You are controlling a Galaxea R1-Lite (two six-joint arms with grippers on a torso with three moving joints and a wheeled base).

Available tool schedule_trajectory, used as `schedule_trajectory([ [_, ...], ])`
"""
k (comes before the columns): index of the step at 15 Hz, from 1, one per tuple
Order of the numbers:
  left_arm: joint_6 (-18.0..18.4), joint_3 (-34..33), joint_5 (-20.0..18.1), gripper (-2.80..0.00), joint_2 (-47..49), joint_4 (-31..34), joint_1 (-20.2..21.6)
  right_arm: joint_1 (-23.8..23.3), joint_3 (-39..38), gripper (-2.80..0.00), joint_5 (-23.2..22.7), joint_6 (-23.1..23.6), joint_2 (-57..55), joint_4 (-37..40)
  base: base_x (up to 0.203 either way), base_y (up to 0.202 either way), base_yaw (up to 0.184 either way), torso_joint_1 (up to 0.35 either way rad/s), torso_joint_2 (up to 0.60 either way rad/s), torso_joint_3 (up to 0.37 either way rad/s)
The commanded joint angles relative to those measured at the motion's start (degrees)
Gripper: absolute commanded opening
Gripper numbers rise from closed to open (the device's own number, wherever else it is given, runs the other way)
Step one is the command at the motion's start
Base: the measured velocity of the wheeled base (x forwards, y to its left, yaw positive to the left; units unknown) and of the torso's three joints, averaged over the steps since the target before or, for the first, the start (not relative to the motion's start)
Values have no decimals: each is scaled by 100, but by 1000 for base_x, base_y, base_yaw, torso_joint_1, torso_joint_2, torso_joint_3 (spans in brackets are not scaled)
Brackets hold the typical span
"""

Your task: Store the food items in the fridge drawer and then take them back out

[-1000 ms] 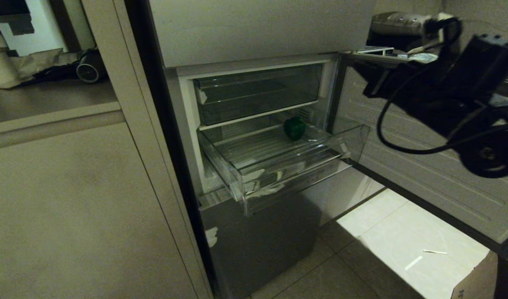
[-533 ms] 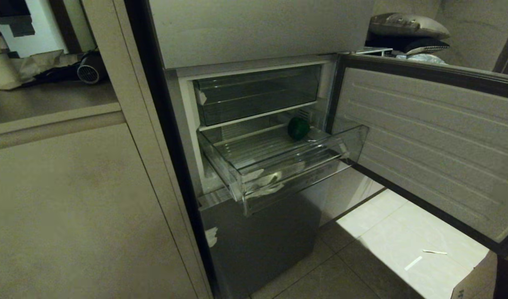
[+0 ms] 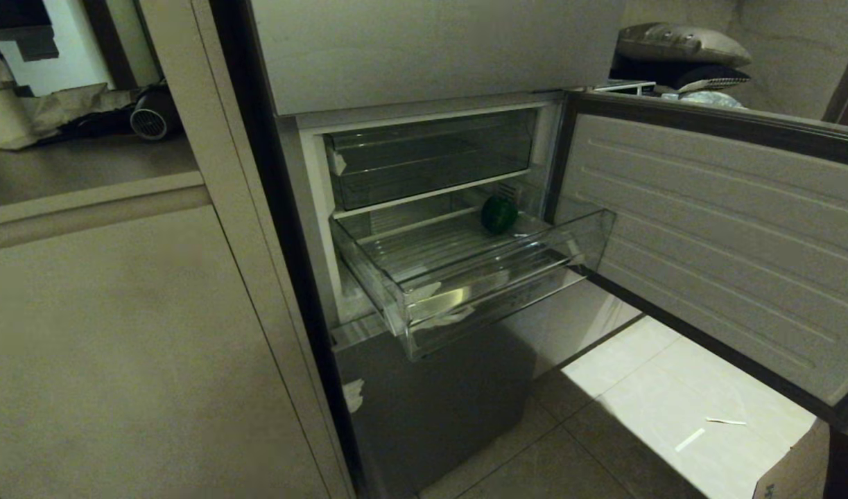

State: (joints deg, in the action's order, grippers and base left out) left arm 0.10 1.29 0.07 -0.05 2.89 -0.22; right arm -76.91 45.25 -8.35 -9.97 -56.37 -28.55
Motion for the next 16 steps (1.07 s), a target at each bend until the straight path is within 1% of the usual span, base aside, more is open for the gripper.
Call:
schedule_trajectory([
  [1, -1, 3, 1, -280, 5, 1, -4, -1073, 3, -280, -335, -59, -1219, -51, 0, 0, 0, 0, 0, 0],
  [3, -1, -6, 1, -280, 5, 3, -3, -1151, 79, -280, -500, -94, -2240, -305, 0, 0, 0, 0, 0, 0],
  [4, -1, 3, 1, -280, 5, 1, -2, -1167, 82, 0, -614, -105, -2724, -621, 0, 0, 0, 0, 0, 0],
  [5, -1, 3, 1, -280, 5, 1, -4, -1169, 71, 0, -861, -118, -3100, -1013, 0, 0, 0, 0, 0, 0],
  [6, -1, 3, 1, -280, 5, 4, -1, -1146, 64, 0, -1405, -167, -3369, -1382, 0, 0, 0, 0, 0, 0],
  [7, -1, 3, 1, -280, 5, 1, -4, -1096, 90, 0, -1869, -278, -3568, -1558, 0, 0, 0, 0, 0, 0],
  [8, -1, 3, 1, -280, 5, 10, -4, -1009, 129, 0, -2043, -334, -3751, -1625, 0, 0, 0, 0, 0, 0],
  [10, -1, 3, 1, -280, 5, 1, -4, -741, 257, 0, -2125, -370, -4175, -1691, 0, 0, 0, 0, 0, 0],
  [13, -1, 3, 1, -280, 5, 1, -4, -193, 549, 0, -2096, -292, -4879, -1831, 0, 0, 0, 0, 0, 0],
  [16, -1, -5, 1, -280, 5, 6, -1, -113, 888, 0, -1936, -29, -5482, -1855, 0, 0, 0, 0, 0, 0],
])
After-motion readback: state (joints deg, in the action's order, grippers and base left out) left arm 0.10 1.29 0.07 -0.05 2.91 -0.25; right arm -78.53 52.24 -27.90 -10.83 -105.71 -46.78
